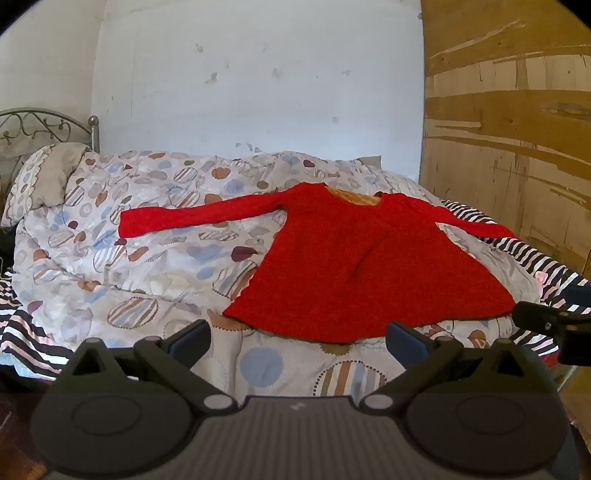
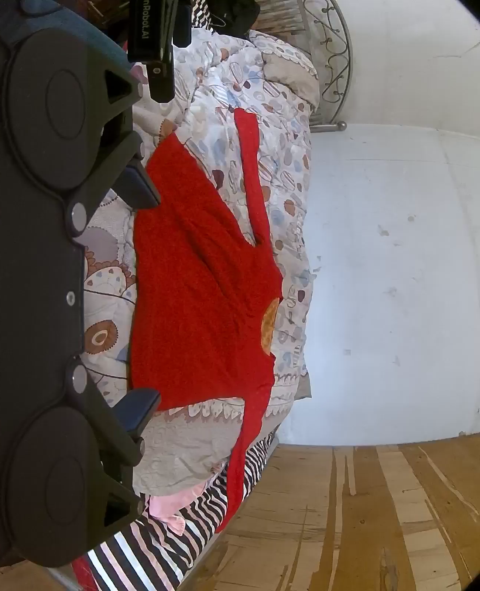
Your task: Fold small clothes
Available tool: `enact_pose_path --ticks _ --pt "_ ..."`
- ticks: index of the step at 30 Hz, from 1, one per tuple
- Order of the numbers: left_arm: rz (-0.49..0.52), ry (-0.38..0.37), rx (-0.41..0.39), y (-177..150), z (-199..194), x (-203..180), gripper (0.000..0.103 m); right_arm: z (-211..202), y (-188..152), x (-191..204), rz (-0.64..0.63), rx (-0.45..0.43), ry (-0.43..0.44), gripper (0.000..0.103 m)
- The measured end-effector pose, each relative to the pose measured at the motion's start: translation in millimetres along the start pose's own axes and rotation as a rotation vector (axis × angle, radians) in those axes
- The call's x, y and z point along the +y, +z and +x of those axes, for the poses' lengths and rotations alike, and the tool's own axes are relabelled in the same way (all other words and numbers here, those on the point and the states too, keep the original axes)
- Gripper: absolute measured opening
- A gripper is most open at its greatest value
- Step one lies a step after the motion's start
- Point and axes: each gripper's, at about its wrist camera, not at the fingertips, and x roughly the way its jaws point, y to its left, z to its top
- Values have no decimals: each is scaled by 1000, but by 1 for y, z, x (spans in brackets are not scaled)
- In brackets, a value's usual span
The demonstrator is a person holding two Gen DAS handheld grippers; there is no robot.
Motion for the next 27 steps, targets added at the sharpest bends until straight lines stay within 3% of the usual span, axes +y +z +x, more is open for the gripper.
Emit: enact_pose_path --ticks 27 --pt "10 12 -10 4 -4 1 103 0 1 0 0 6 2 103"
